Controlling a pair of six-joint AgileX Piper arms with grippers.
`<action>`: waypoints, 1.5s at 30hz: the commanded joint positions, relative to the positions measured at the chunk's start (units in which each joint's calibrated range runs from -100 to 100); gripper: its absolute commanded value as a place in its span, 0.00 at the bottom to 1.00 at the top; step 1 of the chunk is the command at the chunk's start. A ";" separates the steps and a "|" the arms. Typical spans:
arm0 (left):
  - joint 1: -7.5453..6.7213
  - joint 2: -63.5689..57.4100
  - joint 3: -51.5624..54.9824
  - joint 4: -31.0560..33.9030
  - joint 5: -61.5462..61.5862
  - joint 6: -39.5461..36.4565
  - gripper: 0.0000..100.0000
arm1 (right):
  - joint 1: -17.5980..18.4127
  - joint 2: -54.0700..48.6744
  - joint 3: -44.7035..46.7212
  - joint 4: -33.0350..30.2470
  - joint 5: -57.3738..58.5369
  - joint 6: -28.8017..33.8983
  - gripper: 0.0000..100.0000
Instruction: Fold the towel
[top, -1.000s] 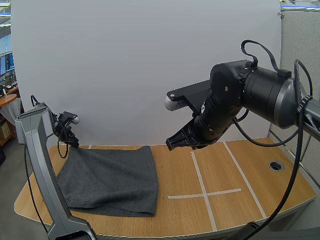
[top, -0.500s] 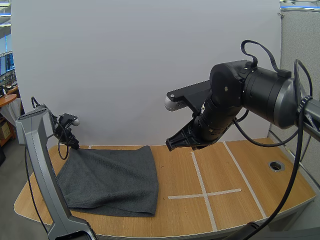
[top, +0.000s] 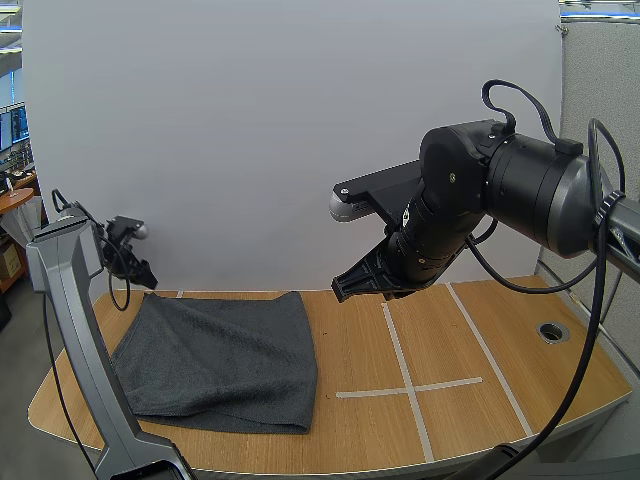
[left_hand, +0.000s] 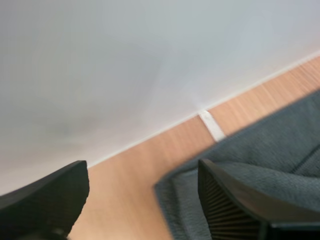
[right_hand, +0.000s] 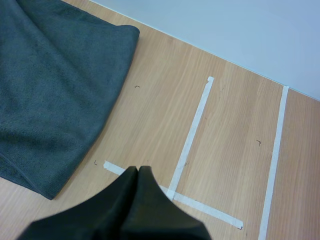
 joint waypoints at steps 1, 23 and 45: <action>2.31 -2.60 -6.19 -2.45 0.48 -4.86 1.00 | -0.22 -0.27 0.22 0.08 -0.12 -0.49 0.00; 4.22 -29.46 38.74 -0.06 0.48 8.21 1.00 | -0.22 -0.27 0.22 3.92 -3.34 -1.07 0.00; 11.20 -52.32 73.98 12.51 0.48 21.19 1.00 | -0.22 -0.51 0.22 8.23 -0.30 -6.94 0.00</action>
